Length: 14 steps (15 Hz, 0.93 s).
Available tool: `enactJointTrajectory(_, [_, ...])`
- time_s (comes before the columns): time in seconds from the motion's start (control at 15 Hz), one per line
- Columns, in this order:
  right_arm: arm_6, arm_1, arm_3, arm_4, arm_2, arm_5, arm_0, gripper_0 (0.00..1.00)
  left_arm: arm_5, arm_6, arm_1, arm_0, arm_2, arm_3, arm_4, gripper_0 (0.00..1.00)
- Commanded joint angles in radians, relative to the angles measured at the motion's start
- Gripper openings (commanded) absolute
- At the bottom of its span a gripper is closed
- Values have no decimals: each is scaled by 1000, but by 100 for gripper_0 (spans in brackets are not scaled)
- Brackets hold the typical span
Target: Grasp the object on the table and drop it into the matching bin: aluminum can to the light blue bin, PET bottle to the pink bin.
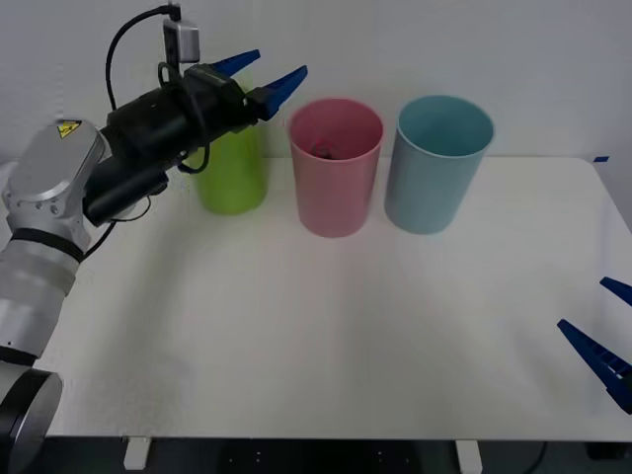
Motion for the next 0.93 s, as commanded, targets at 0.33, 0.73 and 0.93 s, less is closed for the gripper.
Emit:
enactJointTrajectory(0.33, [0,0,0,0,0,0,0,100,-86,-105,116,184,63,-109,142,100])
enactJointTrajectory(0.73, [0,0,0,0,0,0,0,100,-188,-141,143,425,261,-296,103,100])
enactJointTrajectory(0.93, [0,0,0,0,0,0,0,100,-304,-147,143,506,380,-330,64,100])
